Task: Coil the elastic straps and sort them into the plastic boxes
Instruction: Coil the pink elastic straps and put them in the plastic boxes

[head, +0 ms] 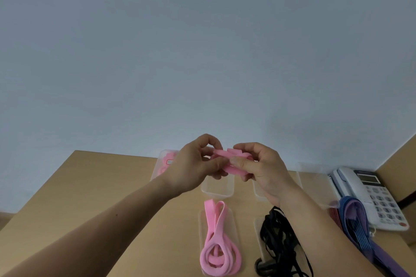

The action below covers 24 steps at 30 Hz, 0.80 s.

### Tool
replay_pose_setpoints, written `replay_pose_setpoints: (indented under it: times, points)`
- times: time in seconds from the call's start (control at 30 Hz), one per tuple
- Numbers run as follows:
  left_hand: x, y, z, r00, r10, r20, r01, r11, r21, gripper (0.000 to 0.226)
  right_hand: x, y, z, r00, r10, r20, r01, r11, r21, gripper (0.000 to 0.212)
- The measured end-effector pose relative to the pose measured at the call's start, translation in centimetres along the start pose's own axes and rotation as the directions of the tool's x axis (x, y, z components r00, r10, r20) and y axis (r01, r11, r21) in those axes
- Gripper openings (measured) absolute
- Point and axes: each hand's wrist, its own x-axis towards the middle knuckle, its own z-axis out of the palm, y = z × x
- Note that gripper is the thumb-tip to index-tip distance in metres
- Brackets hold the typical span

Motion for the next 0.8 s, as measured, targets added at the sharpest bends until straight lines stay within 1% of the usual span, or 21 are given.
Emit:
replay_pose_setpoints:
  times: [0.1,0.17,0.2,0.27,0.33,0.37,0.5,0.57,0.6,0.67,0.7,0.73,0.8]
  points:
    - [0.0,-0.5,-0.1,0.995,0.085,-0.044,-0.074,0.975,0.211,0.016,0.4,0.3,0.1,0.999,0.039,-0.002,-0.038,0.997,0.062,0.024]
    - [0.1,-0.6,-0.6,0.986,0.169,-0.003,-0.154,0.908,0.389,0.019,0.5,0.4,-0.1,0.998,0.061,0.006,-0.061,0.994,0.092,0.027]
    - [0.2,-0.6,-0.9,0.980,0.197,0.036,-0.193,0.881,0.431,0.021,0.6,0.5,-0.2,0.998,0.070,0.009,-0.070,0.992,0.106,0.028]
    - [0.4,-0.6,-1.2,0.975,0.209,0.078,-0.223,0.892,0.393,0.021,0.7,0.7,-0.5,0.997,0.079,0.020,-0.081,0.987,0.136,0.028]
    - [0.4,-0.7,-1.1,0.974,0.218,0.066,-0.227,0.915,0.333,0.018,0.9,0.7,-0.5,0.997,0.073,0.031,-0.078,0.984,0.163,0.038]
    - [0.5,-0.7,-1.0,0.973,0.225,0.053,-0.230,0.915,0.331,0.018,0.9,0.7,-0.4,0.997,0.070,0.034,-0.074,0.983,0.167,0.042]
    - [0.7,-1.1,-0.8,0.965,0.262,0.031,-0.254,0.888,0.382,0.019,1.1,0.5,-0.3,0.997,0.038,0.064,-0.048,0.985,0.167,0.045]
    - [0.7,-1.1,-0.7,0.964,0.266,0.019,-0.254,0.891,0.375,0.017,1.2,0.6,-0.3,0.998,0.032,0.056,-0.041,0.984,0.172,0.049]
    - [0.8,-1.1,-0.6,0.966,0.257,0.009,-0.243,0.901,0.361,0.017,1.2,0.6,-0.2,0.998,0.030,0.052,-0.038,0.984,0.175,0.046]
    - [0.9,-1.0,-0.4,0.977,0.213,-0.016,-0.199,0.934,0.298,0.018,1.2,0.6,-0.1,0.999,0.008,0.049,-0.016,0.985,0.170,0.037]
    - [1.0,-1.0,-0.3,0.984,0.175,-0.022,-0.164,0.954,0.252,0.018,1.2,0.6,0.0,0.999,-0.009,0.044,0.002,0.987,0.159,0.036]
    - [1.1,-0.9,-0.4,0.992,0.125,-0.015,-0.119,0.972,0.200,0.018,1.2,0.6,0.0,0.999,-0.022,0.035,0.017,0.989,0.147,0.037]
    - [1.2,-0.8,-0.7,0.998,0.033,0.045,-0.037,0.994,0.102,0.018,1.2,0.6,-0.2,0.999,-0.040,0.030,0.036,0.991,0.125,0.037]
